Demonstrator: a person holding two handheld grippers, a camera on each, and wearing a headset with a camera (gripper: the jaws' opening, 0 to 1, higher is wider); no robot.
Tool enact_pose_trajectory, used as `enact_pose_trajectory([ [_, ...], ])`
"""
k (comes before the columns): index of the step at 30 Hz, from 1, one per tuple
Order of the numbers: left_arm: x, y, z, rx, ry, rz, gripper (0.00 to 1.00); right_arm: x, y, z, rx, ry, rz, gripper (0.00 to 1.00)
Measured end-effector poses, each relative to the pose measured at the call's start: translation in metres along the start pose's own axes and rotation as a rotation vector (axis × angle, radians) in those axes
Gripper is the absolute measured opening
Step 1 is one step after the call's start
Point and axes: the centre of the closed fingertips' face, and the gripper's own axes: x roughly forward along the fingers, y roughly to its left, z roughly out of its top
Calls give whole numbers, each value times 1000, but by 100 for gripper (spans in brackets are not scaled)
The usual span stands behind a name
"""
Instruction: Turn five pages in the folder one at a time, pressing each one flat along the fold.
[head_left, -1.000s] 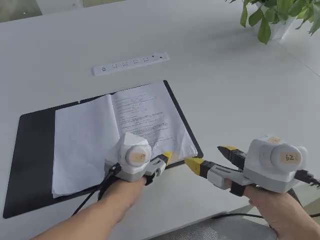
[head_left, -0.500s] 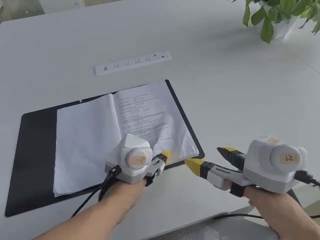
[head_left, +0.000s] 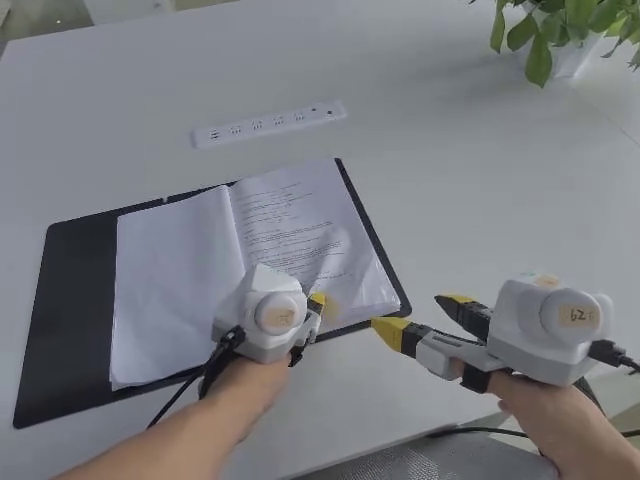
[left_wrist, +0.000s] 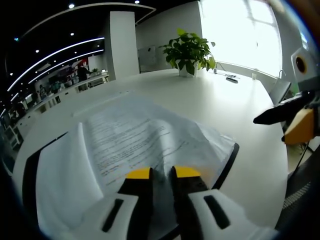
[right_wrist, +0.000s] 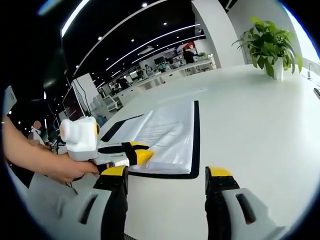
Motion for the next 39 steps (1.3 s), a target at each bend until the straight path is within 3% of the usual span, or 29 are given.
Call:
enact_pose_trajectory([
  [24, 0, 2, 1, -69, -5, 10, 10, 36, 11, 25, -59, -12, 64, 42],
  [39, 1, 3, 1, -76, -8, 10, 10, 58, 6, 15, -27, 61, 88, 31],
])
